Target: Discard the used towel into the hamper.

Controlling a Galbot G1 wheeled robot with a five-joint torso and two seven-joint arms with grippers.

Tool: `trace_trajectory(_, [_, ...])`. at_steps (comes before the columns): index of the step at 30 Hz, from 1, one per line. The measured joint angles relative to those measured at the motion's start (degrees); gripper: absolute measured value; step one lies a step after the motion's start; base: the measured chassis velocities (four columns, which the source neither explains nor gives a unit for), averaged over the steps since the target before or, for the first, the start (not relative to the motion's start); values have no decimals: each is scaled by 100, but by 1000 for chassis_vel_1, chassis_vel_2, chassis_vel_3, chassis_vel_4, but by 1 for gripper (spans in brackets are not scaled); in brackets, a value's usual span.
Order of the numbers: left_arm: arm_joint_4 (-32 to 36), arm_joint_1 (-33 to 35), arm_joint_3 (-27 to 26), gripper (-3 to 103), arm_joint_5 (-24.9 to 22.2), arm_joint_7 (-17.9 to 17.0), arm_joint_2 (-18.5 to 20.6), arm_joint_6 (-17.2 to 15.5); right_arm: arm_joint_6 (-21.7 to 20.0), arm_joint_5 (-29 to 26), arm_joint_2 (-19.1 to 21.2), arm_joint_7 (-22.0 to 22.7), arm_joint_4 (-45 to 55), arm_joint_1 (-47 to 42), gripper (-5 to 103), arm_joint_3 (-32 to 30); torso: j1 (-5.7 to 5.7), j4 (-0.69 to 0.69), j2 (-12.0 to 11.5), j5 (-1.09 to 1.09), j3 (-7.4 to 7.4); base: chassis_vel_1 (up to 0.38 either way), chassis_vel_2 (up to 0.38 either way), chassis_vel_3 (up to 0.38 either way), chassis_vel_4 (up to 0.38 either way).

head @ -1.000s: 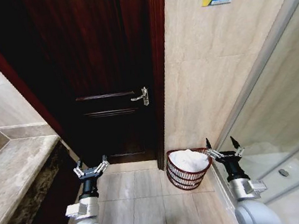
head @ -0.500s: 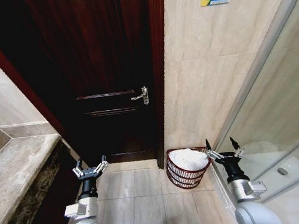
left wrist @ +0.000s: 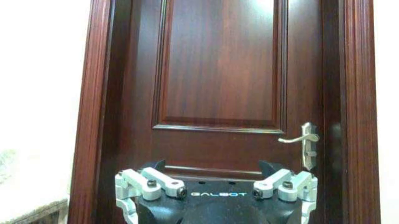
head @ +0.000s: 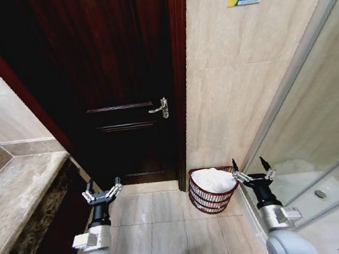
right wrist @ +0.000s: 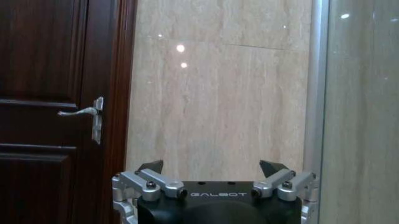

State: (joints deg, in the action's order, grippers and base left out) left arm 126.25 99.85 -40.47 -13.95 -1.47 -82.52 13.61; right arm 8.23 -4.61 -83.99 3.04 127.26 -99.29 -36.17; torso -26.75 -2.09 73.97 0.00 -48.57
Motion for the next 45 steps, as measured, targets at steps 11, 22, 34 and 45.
trace_trajectory(11, [40,31,5,100,42,3,-78,-13,70,-59,56,1,-38,-34,100,-58,1,0,-2,0,1,29,-20,-17,22])
trace_trajectory(22, [5,1,29,100,121,-5,-126,114,73,-110,116,2,-34,-34,100,-107,1,-1,-3,0,2,26,-3,-5,27])
trace_trajectory(34, [-7,-1,34,100,156,-13,-126,188,90,-113,110,2,-33,-65,100,-119,1,0,-3,0,2,5,-13,-8,7])
trace_trajectory(45, [-32,2,40,100,166,-13,-116,191,141,-103,89,1,-45,-123,100,-120,1,0,-4,0,2,0,0,0,0])
